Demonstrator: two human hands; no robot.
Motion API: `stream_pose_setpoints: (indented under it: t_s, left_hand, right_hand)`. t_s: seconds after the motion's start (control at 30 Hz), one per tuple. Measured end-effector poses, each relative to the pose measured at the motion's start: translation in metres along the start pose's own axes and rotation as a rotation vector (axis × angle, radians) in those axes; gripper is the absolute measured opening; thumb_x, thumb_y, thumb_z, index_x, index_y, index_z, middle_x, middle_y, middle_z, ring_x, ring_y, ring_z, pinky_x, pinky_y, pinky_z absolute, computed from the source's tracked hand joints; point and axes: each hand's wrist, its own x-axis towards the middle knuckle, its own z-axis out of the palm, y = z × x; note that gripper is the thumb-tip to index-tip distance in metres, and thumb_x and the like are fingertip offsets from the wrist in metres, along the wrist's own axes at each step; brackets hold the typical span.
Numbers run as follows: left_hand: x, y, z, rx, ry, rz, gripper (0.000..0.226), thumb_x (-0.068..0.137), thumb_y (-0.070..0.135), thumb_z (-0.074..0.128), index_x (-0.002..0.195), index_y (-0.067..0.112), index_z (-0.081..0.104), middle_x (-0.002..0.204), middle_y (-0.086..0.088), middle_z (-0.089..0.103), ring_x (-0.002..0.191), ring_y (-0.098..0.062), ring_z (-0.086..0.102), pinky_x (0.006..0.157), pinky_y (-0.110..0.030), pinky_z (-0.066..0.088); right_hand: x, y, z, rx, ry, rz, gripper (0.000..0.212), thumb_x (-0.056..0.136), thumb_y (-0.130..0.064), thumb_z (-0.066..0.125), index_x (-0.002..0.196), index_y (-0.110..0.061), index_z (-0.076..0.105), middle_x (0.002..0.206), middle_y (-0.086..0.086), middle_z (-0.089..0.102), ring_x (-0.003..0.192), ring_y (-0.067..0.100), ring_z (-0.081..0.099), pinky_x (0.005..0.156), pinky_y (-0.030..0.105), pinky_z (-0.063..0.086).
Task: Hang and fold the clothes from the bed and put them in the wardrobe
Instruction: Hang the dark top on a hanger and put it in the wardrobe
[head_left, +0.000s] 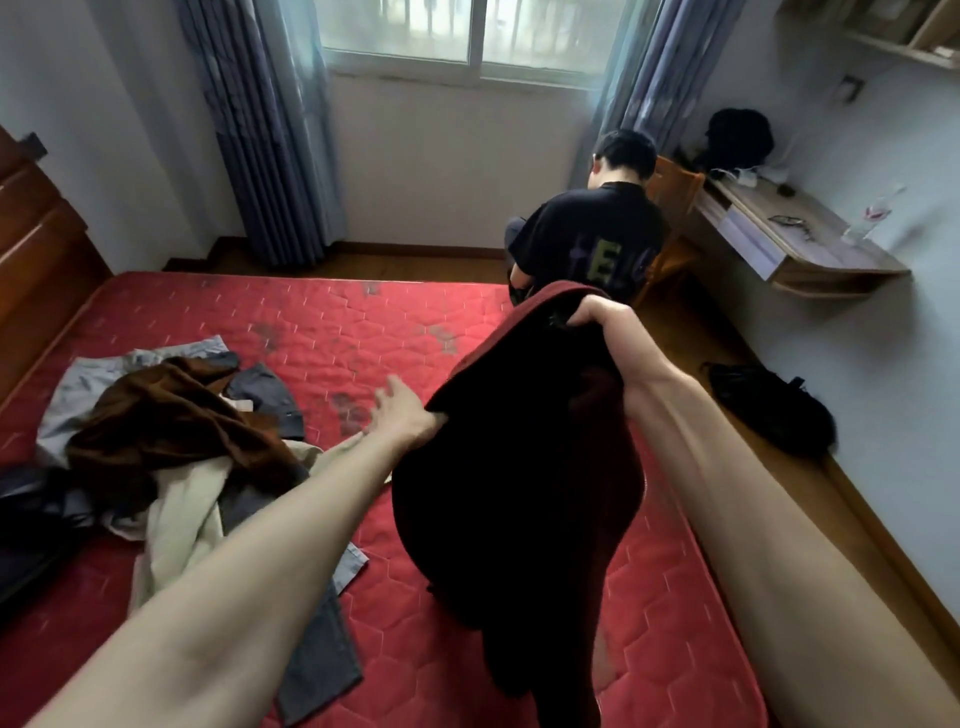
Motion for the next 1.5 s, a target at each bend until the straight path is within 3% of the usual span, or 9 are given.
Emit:
stream_pose_setpoints:
  t_s: [0.1, 0.17, 0.3, 0.37, 0.9, 1.13, 1.3, 1.4, 1.5]
  left_hand:
    - [-0.016, -0.033, 0.046, -0.06, -0.254, -0.057, 0.13, 0.071, 0.086, 0.064, 0.157, -0.003, 0.023, 0.156, -0.022, 0.043, 0.142, -0.037, 0.045, 0.116, -0.044, 0.038]
    - [-0.026, -0.055, 0.078, -0.277, -0.5, -0.087, 0.129, 0.051, 0.1, 0.058, 0.148, 0.015, 0.049, 0.138, -0.006, 0.064, 0.124, -0.024, 0.062, 0.107, -0.044, 0.048]
    - [-0.042, -0.068, 0.113, -0.602, -0.764, -0.168, 0.046, 0.088, 0.067, 0.062, 0.108, 0.026, 0.07, 0.086, 0.007, 0.075, 0.075, -0.008, 0.067, 0.074, -0.029, 0.051]
    - [-0.044, -0.071, 0.123, -0.599, -0.788, -0.196, 0.031, 0.096, 0.048, 0.063, 0.104, 0.019, 0.069, 0.075, 0.004, 0.07, 0.065, -0.01, 0.063, 0.069, -0.029, 0.048]
    - [0.011, -0.044, 0.057, -0.278, 0.239, 0.184, 0.035, 0.107, 0.031, 0.044, 0.11, 0.002, 0.064, 0.1, -0.018, 0.069, 0.095, -0.037, 0.066, 0.074, -0.038, 0.04]
    - [0.012, -0.024, 0.007, 0.212, 0.156, 0.265, 0.037, 0.1, 0.044, 0.044, 0.115, 0.012, 0.054, 0.106, -0.022, 0.069, 0.093, -0.042, 0.065, 0.079, -0.044, 0.045]
    - [-0.002, -0.026, -0.034, 0.366, 0.112, 0.679, 0.078, 0.091, 0.072, 0.053, 0.146, 0.028, 0.02, 0.124, -0.015, 0.059, 0.089, -0.039, 0.069, 0.087, -0.055, 0.055]
    - [-0.001, -0.035, -0.047, 0.755, 0.161, 1.076, 0.089, 0.081, 0.085, 0.052, 0.145, 0.027, 0.033, 0.123, -0.004, 0.042, 0.061, -0.026, 0.065, 0.061, -0.046, 0.061]
    - [0.005, -0.042, -0.045, 1.034, 0.087, 1.197, 0.053, 0.094, 0.066, 0.052, 0.125, 0.024, 0.055, 0.117, -0.003, 0.045, 0.051, -0.02, 0.058, 0.052, -0.032, 0.051]
  right_hand:
    - [-0.003, -0.005, -0.019, 0.066, 0.034, -0.031, 0.015, 0.085, -0.021, 0.057, 0.077, -0.013, 0.068, 0.071, 0.004, 0.069, 0.064, 0.018, 0.065, 0.069, 0.033, 0.054]
    - [-0.007, -0.008, -0.032, 0.121, 0.058, -0.038, 0.019, 0.089, -0.018, 0.053, 0.076, -0.012, 0.067, 0.068, 0.004, 0.069, 0.06, 0.017, 0.065, 0.069, 0.033, 0.054]
    - [-0.011, -0.006, -0.055, 0.197, 0.124, -0.043, 0.022, 0.091, -0.016, 0.05, 0.076, -0.011, 0.064, 0.065, 0.004, 0.067, 0.059, 0.017, 0.065, 0.066, 0.031, 0.055]
    - [-0.01, -0.003, -0.064, 0.222, 0.163, -0.033, 0.022, 0.09, -0.017, 0.05, 0.076, -0.009, 0.065, 0.067, 0.005, 0.067, 0.061, 0.02, 0.065, 0.065, 0.031, 0.056]
    - [0.015, 0.024, -0.13, -0.062, 0.156, 0.118, 0.022, 0.096, -0.011, 0.049, 0.079, -0.005, 0.063, 0.068, 0.011, 0.066, 0.055, 0.023, 0.066, 0.054, 0.033, 0.059]
    - [0.046, 0.057, -0.156, -0.969, 0.313, 0.011, 0.015, 0.095, -0.016, 0.056, 0.11, -0.014, 0.056, 0.104, 0.012, 0.065, 0.092, 0.027, 0.064, 0.077, 0.035, 0.051]
    - [0.047, 0.071, -0.174, -1.08, 0.363, 0.083, 0.04, 0.091, -0.031, 0.075, 0.113, -0.012, 0.049, 0.109, 0.012, 0.06, 0.091, 0.026, 0.058, 0.073, 0.034, 0.041]
    - [0.049, 0.075, -0.18, -1.108, 0.325, 0.14, 0.05, 0.09, -0.036, 0.078, 0.117, -0.009, 0.047, 0.113, 0.015, 0.059, 0.096, 0.028, 0.058, 0.077, 0.035, 0.043]
    - [0.049, 0.078, -0.181, -1.13, 0.263, 0.136, 0.051, 0.092, -0.042, 0.074, 0.119, -0.011, 0.045, 0.116, 0.014, 0.059, 0.099, 0.028, 0.057, 0.082, 0.035, 0.043]
